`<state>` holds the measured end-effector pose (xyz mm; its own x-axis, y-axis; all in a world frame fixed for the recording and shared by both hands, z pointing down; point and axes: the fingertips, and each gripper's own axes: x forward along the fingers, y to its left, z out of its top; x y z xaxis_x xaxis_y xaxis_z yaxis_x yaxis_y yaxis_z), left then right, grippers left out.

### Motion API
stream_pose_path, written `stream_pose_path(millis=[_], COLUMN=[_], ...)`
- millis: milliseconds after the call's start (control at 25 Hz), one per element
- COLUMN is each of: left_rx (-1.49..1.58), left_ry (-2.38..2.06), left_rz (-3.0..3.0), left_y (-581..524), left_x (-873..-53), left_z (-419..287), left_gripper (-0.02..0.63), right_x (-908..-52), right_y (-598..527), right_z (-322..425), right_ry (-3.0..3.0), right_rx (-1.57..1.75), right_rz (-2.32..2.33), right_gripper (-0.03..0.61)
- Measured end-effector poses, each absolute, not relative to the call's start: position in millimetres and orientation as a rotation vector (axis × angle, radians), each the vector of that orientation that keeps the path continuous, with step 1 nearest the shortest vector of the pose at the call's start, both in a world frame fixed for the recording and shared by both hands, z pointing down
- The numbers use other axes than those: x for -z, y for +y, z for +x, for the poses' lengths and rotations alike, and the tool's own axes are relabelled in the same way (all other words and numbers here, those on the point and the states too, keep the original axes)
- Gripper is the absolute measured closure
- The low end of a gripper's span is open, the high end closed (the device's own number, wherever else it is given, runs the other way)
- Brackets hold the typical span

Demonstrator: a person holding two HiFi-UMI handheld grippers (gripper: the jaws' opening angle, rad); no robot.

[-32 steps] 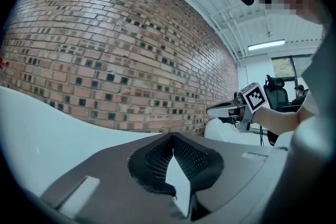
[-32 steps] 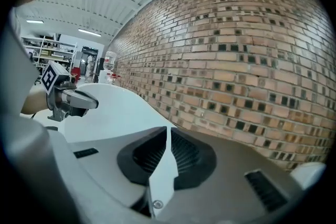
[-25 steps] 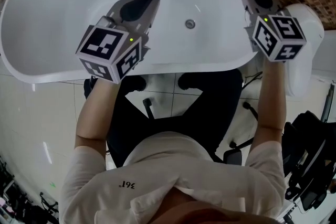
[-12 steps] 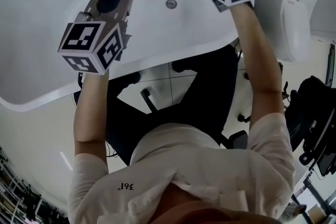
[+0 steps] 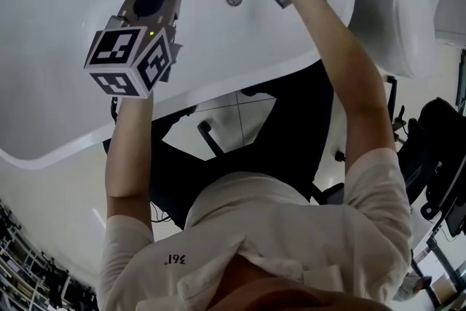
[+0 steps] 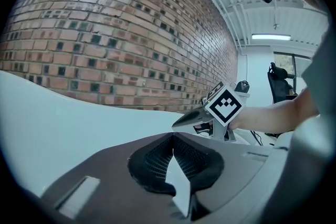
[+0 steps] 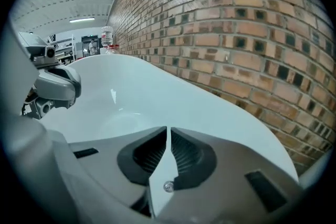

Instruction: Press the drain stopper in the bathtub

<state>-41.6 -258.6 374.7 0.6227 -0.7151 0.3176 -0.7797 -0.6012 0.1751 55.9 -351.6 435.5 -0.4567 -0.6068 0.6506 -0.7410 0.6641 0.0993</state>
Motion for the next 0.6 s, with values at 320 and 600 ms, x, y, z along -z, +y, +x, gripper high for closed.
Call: stream_pose_path(millis=[320,600], left_rx=[-0.372,-0.414], left_ry=[-1.177,-1.156], left_rz=[2.477,2.444], left_y=[-271,-287], left_x=[-423,-454], left_z=[-40,-42], left_gripper=[0.611,0.611], right_x=[-541,-622], right_y=[-364,-373], right_z=[59,60], right_ry=[-2.078,-1.981], right_rx=[-0.430,-0.518], right_rz=[0.944,0.901], right_gripper=[0.551,0.575])
